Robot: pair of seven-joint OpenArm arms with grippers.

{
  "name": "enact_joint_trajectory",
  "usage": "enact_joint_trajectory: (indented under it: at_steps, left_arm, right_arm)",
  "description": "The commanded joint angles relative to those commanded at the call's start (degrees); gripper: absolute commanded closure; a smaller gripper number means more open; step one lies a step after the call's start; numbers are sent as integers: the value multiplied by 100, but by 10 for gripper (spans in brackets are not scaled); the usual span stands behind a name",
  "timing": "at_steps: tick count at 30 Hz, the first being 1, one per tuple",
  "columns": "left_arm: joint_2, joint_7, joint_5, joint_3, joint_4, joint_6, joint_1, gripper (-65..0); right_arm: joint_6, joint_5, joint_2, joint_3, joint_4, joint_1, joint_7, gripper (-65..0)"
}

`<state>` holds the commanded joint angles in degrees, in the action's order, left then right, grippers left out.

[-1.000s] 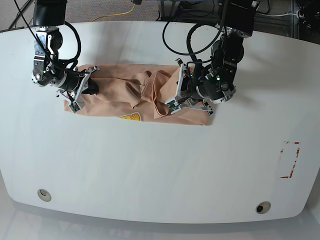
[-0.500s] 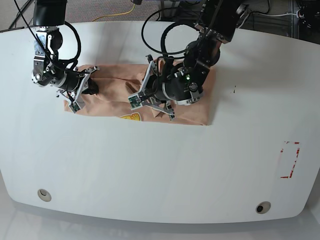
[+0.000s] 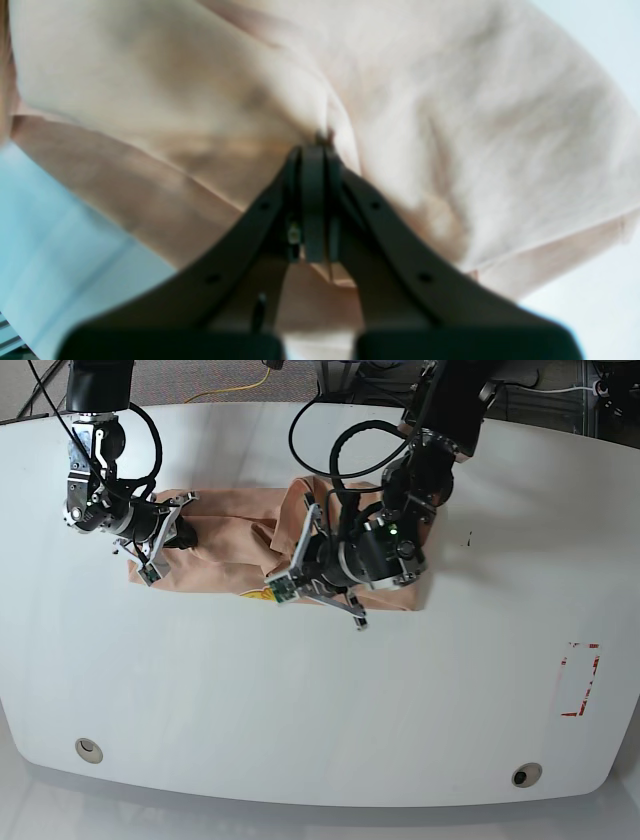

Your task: Layout the t-shirt on the table in an organized manner, then fold the t-shirt properly

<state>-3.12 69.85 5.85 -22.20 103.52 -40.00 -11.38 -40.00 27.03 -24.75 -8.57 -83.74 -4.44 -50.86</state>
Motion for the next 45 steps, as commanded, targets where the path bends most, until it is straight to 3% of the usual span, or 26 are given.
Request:
enact_joint_trajectory:
  at_steps: [6, 15, 23, 28, 33, 45]
  left_arm:
    - [299, -9, 26, 299, -70, 0, 0, -18]
    - [290, -299, 26, 290, -413, 0, 0, -18]
    - [343, -387, 35, 703, 185, 0, 404, -18]
    - [791, -387, 35, 985, 378, 0, 756, -18]
    - [1081, -422, 44, 967, 369, 0, 905, -18]
    - [1037, -607, 26, 237, 352, 0, 1108, -18]
  right_arm:
    - [0, 9, 0, 0, 0, 0, 0, -5]
    - [0, 9, 0, 0, 0, 0, 0, -5]
    - [0, -26, 0, 0, 0, 0, 0, -5]
    - [0, -18, 0, 0, 0, 9, 0, -5]
    - [0, -9, -9, 0, 0, 35, 0, -5]
    - [0, -9, 0, 0, 0, 35, 0, -5]
